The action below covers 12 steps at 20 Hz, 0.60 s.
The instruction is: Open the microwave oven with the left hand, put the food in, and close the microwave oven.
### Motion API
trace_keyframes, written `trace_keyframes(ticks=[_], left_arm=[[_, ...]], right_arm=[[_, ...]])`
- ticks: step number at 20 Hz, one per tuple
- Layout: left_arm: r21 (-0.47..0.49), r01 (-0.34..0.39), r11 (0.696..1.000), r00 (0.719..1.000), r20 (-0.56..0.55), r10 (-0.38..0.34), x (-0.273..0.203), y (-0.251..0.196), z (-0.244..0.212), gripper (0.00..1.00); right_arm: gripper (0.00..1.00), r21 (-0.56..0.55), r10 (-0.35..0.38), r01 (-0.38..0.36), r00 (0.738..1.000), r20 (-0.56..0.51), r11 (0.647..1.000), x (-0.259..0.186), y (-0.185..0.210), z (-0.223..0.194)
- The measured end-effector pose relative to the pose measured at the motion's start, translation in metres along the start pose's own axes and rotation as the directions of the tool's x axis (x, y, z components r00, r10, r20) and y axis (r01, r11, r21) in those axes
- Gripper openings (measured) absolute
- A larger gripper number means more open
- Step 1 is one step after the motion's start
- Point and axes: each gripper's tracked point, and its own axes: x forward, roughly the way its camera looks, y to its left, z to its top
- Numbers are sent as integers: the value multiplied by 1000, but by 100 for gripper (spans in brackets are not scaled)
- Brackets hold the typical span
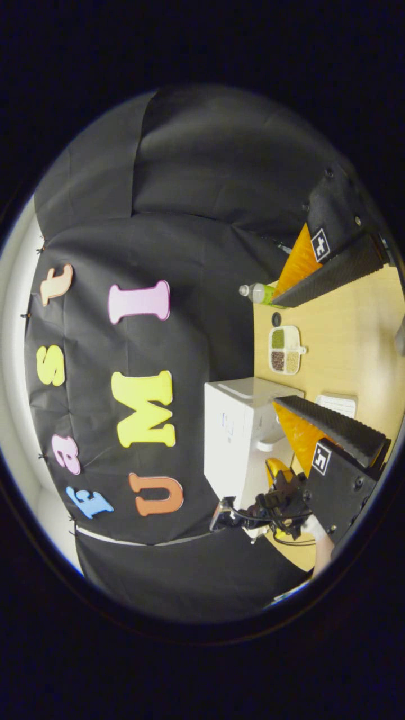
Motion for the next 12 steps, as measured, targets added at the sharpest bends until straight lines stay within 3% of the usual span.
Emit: trace_keyframes(ticks=[2, 3, 4, 5, 6, 7, 8, 9, 12], left_arm=[[4, -17, 1000, 1000, 21, 17, -23, 11, 12, 0], [8, -25, 1000, 999, 31, 25, -34, 16, 17, 0], [12, -14, 1000, 999, 41, 13, -44, 17, 23, 0], [14, 11, 1000, 999, 45, -12, -54, 13, 26, 1], [15, 26, 1000, 999, 47, -26, -62, 11, 28, 45], [23, 19, 1000, 998, 54, -20, -69, 15, 31, 89], [38, 9, 999, 998, 58, -12, -74, 17, 34, 96], [48, -1, 999, 998, 59, -2, -78, 19, 34, 96], [51, -9, 999, 998, 68, 5, -88, 19, 38, 96]], right_arm=[[92, 6, 15, -15, 1000, 18, 1000, 1, 10, 4], [100, 11, 24, -25, 999, 26, 1000, 2, 16, 7], [100, 16, 33, -33, 999, 33, 999, 3, 22, 7], [92, 21, 42, -43, 998, 39, 999, 3, 28, 9], [100, 26, 50, -51, 998, 44, 998, 3, 34, 9], [100, 30, 58, -60, 997, 48, 998, 3, 40, 10], [100, 32, 64, -66, 997, 52, 997, 2, 44, 9], [92, 32, 68, -69, 996, 53, 997, 0, 48, 9], [92, 28, 73, -75, 996, 58, 997, -2, 57, 9]])
